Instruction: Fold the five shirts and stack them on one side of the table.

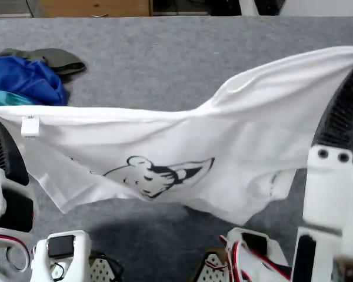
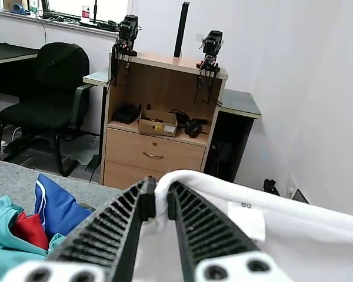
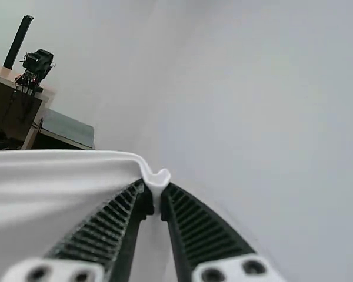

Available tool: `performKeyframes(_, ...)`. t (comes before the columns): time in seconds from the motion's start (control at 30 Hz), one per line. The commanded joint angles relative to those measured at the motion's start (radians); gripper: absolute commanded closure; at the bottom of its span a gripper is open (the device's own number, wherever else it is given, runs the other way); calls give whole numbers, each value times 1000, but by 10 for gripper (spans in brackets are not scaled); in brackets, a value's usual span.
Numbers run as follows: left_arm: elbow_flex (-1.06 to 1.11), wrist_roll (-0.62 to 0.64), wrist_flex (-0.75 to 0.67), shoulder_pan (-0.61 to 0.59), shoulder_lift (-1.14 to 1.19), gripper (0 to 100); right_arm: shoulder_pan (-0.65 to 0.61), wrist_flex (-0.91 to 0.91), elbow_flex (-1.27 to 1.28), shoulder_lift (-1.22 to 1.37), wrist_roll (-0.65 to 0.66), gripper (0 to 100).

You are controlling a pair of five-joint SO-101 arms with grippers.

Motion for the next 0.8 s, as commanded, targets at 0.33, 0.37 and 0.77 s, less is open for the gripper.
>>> performKeyframes(0.33, 404, 9, -267, -6, 8, 981, -48, -115, 262, 150, -9, 997)
performKeyframes(0.37, 463, 9, -322, -5, 10, 981, -64, -132, 306, 162, -8, 997)
performKeyframes(0.77, 1042, 3, -1197, -3, 285, 981, -114, -867, 997, 400, -6, 996)
